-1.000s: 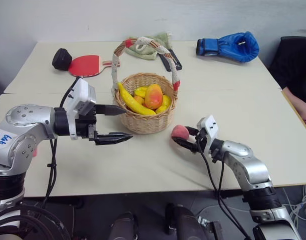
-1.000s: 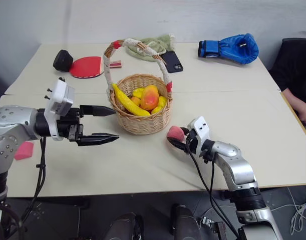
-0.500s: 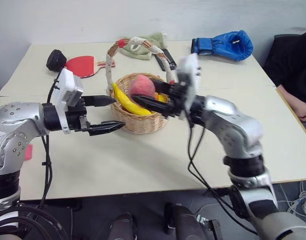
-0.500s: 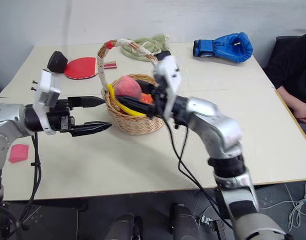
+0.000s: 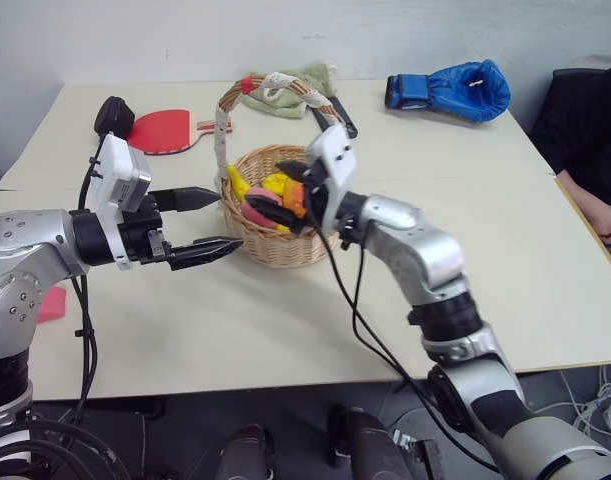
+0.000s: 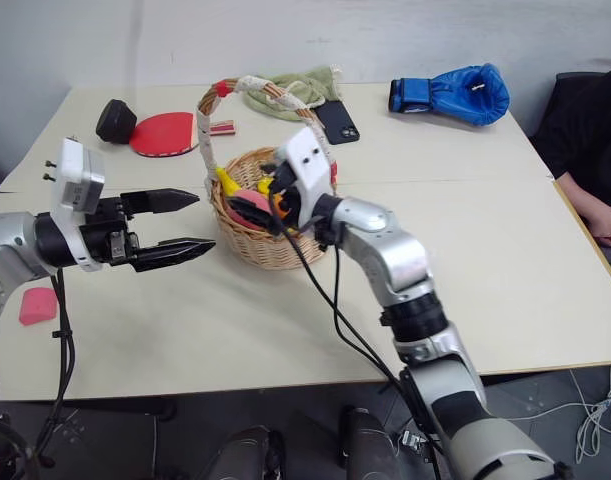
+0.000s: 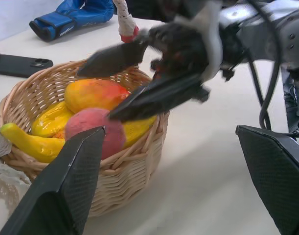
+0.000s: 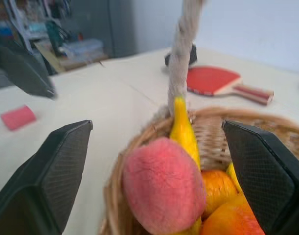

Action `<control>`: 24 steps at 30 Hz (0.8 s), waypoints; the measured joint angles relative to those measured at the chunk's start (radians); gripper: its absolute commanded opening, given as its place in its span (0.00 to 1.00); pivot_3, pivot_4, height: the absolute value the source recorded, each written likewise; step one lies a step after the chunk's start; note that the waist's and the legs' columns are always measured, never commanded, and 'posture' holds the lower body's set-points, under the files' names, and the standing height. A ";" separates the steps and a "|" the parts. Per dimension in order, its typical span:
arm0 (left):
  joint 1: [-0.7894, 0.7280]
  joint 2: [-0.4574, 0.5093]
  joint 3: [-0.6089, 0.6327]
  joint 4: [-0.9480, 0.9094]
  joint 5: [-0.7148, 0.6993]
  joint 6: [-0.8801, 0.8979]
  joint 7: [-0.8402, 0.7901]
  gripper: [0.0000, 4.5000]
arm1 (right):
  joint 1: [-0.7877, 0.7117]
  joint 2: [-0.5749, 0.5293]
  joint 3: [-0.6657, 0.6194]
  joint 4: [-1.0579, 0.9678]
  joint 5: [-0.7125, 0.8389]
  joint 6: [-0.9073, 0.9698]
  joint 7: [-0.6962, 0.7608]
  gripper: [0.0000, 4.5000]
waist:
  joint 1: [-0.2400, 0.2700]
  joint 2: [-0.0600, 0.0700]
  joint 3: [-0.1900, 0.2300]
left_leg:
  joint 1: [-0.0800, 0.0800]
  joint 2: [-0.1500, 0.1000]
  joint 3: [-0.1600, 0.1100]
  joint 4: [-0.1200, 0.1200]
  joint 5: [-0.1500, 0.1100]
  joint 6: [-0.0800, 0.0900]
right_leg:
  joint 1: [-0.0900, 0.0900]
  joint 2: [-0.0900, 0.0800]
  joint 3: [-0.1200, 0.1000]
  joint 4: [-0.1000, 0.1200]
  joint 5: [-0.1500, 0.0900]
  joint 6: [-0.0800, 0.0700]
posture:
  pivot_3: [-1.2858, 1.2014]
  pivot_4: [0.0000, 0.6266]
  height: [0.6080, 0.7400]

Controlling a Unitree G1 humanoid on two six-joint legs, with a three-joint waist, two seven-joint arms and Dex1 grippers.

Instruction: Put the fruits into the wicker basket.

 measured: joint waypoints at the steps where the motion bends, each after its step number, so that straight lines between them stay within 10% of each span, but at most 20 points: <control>1: 0.000 0.000 0.001 -0.001 -0.001 0.000 0.002 1.00 | 0.024 -0.024 -0.027 -0.057 0.028 0.032 0.002 0.99 | 0.001 0.000 0.000 | 0.000 0.000 0.000 0.000 0.000 0.000 | 0.000 0.000 0.000 0.000 0.000 0.000 | 0.52 0.24 1.00; 9: -0.023 -0.001 -0.019 0.003 -0.002 -0.001 0.004 1.00 | 0.163 -0.151 -0.155 -0.236 0.092 0.173 -0.085 0.99 | -0.006 0.000 0.000 | 0.003 0.000 0.004 0.000 0.000 -0.001 | 0.000 0.002 -0.001 0.003 0.000 0.000 | 0.52 0.24 1.00; 17: -0.070 -0.023 -0.040 0.014 -0.001 -0.006 0.007 1.00 | 0.044 -0.045 -0.130 0.071 -0.049 0.013 -0.179 0.99 | -0.006 0.000 0.000 | 0.003 0.000 0.005 -0.001 0.001 -0.001 | -0.003 0.002 0.000 0.004 -0.001 -0.001 | 0.52 0.24 1.00; 24: -0.091 -0.036 -0.055 0.020 -0.001 -0.007 0.024 1.00 | -0.054 0.015 -0.119 0.340 -0.134 -0.157 -0.193 0.57 | -0.004 0.000 0.000 | 0.001 0.000 0.004 -0.001 0.001 -0.001 | -0.003 0.002 0.001 0.004 -0.001 -0.001 | 0.52 0.24 1.00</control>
